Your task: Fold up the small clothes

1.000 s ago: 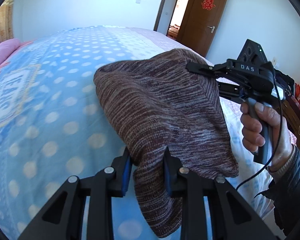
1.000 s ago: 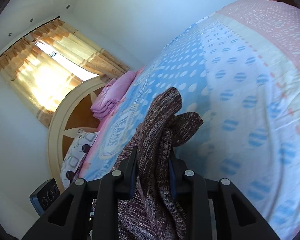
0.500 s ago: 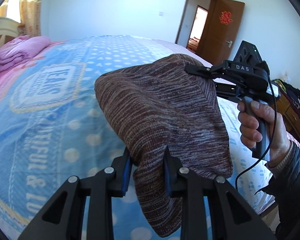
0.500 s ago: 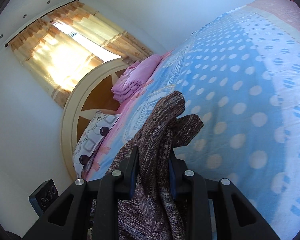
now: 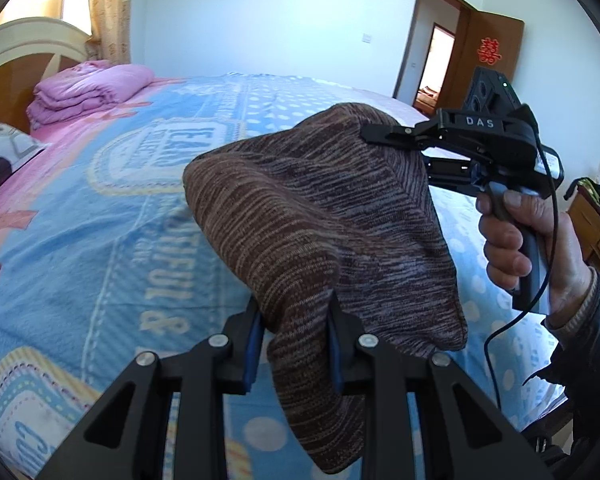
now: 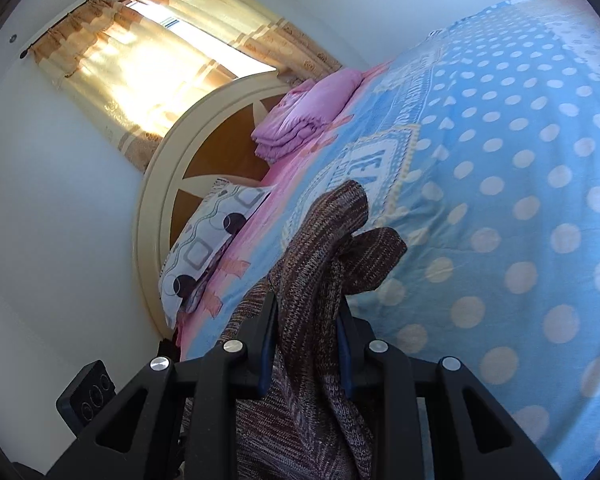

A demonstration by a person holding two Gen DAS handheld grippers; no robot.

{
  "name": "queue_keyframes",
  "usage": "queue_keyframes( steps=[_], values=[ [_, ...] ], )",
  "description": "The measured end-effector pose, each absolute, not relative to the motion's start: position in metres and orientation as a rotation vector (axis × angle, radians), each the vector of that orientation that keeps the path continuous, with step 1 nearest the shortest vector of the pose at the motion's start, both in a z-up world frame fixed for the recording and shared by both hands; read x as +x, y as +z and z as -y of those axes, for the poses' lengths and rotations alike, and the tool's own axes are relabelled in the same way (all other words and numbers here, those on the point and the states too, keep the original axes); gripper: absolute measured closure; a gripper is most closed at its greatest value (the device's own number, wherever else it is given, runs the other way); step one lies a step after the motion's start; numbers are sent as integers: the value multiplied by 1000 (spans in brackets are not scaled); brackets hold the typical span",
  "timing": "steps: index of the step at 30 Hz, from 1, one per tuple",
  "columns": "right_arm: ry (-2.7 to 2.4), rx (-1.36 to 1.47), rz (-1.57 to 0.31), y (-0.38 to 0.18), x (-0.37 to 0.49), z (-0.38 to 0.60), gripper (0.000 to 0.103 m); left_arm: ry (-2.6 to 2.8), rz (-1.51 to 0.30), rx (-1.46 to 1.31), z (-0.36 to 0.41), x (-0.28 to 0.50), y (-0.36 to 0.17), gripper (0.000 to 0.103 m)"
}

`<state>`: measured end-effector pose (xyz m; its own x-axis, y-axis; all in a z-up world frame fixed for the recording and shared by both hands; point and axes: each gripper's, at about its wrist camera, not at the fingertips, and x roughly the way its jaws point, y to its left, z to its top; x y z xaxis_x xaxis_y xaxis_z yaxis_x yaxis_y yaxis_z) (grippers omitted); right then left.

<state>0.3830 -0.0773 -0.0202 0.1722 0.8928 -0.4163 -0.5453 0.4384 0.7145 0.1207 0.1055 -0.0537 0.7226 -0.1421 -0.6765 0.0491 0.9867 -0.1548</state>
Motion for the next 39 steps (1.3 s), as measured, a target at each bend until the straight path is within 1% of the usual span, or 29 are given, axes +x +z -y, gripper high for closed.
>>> queue_keyframes(
  steps=[14, 33, 37, 38, 39],
  values=[
    [1117, 409, -976, -33, 379, 30, 76, -63, -760, -161, -131, 99, -61, 75],
    [1083, 320, -1059, -71, 385, -22, 76, -35, -821, -216, -155, 92, -99, 74],
    [1046, 323, -1079, -84, 391, -22, 76, -31, -831, -215, -155, 94, -105, 69],
    [1037, 311, -1083, -87, 393, -22, 76, -26, -828, -197, -153, 93, -104, 67],
    [1025, 300, -1086, -90, 394, -23, 76, -15, -825, -173, -150, 92, -102, 62]
  ],
)
